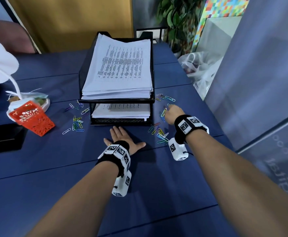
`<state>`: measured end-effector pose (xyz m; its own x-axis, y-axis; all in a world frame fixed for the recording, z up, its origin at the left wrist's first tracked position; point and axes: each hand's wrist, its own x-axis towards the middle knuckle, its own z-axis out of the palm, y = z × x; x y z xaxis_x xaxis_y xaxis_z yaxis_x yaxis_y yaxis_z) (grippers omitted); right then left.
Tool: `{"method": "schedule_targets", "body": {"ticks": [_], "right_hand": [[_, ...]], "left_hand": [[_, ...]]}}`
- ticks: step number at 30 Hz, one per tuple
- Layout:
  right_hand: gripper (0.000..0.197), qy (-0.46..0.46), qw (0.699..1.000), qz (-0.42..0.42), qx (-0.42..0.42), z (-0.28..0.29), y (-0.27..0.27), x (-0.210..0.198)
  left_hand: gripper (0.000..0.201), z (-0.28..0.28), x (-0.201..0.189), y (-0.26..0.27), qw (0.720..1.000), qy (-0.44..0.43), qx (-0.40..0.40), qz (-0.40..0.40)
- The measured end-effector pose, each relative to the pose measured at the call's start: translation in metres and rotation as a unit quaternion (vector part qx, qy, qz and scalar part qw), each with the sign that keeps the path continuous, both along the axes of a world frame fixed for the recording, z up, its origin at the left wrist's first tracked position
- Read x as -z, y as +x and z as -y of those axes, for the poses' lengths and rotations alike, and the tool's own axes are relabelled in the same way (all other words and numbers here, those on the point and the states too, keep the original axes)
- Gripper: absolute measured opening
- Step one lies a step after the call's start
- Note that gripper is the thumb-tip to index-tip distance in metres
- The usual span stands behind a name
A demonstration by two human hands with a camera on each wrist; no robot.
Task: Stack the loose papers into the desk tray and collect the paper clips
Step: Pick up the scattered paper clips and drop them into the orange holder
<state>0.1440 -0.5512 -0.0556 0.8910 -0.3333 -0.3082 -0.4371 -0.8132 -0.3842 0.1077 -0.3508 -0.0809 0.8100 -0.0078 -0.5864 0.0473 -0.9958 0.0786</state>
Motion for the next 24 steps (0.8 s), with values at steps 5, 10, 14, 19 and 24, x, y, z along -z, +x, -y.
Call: {"method": "schedule_targets", "body": {"ticks": [5,10,14,19,24], "right_hand": [[0.040,-0.066,0.996,-0.052,-0.041,0.015,0.039,0.014],[0.045,-0.150,0.983,-0.083,-0.070,0.025,0.075,0.028],[0.059,-0.135,0.981,-0.118,-0.076,0.024,0.100,0.031],[0.058,-0.139,0.970,-0.151,-0.128,0.024,0.124,0.046],[0.041,-0.166,0.952,-0.166,-0.196,0.005,0.086,0.023]], "left_hand": [[0.121,-0.002,0.007,0.000,0.999,0.003,0.019,-0.026],[0.119,0.000,0.007,0.004,0.999,0.012,0.017,-0.049],[0.119,0.000,0.009,0.005,0.998,0.019,0.013,-0.051],[0.118,0.002,0.010,0.006,0.999,0.021,0.007,-0.047],[0.119,0.002,0.006,0.007,0.998,0.021,0.006,-0.054]]}}
